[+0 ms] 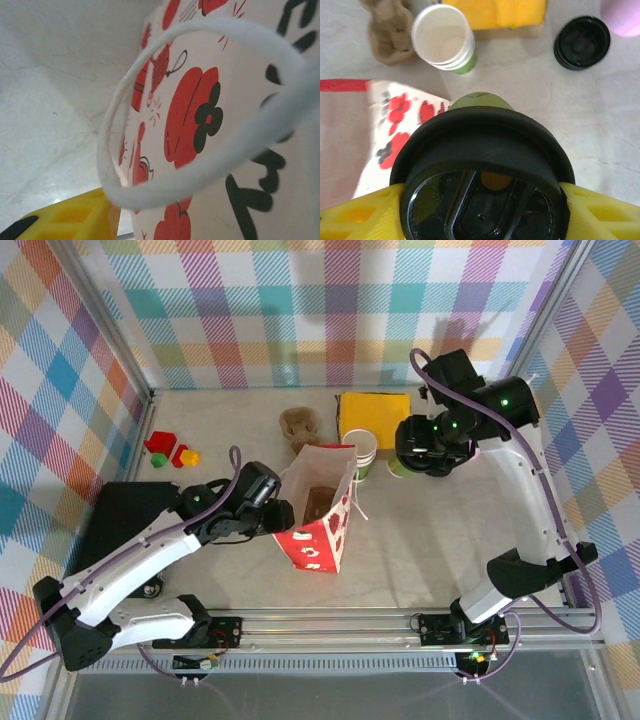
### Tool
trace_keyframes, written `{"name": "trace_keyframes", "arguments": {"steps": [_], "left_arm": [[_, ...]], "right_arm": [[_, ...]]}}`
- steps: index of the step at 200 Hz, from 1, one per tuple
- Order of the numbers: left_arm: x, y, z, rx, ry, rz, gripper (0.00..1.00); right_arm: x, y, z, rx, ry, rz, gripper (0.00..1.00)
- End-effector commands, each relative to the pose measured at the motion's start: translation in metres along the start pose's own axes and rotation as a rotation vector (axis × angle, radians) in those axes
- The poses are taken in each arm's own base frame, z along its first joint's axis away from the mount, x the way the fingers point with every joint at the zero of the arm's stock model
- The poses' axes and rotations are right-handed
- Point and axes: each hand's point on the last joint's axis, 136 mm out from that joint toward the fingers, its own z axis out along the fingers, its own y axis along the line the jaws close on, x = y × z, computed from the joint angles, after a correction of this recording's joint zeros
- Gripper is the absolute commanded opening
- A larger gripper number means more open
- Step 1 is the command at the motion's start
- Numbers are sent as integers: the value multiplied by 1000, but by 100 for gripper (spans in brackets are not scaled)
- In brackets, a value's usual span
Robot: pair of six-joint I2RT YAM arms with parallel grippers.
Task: Pack the takeout coffee
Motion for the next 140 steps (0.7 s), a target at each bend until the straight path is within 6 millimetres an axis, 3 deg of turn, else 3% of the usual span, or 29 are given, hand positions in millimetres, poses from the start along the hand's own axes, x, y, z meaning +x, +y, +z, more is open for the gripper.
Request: {"name": "trace_keyframes", "arguments": {"steps": [1,50,104,140], "left_arm": [[4,-15,-9,84,-11,-37,44],[-13,-46,-32,175,-95,-38,44],[-12,-61,-23,186,-101,-33,43],[-14,-61,-23,181,-115,-29,42]], "right_arm": [[29,-6,-11,60,104,5,67],[21,26,-22,-26,55,-34,65],[13,73,-33,-176,10,-79,63],[21,101,-23,-213,41,-125,63]]}}
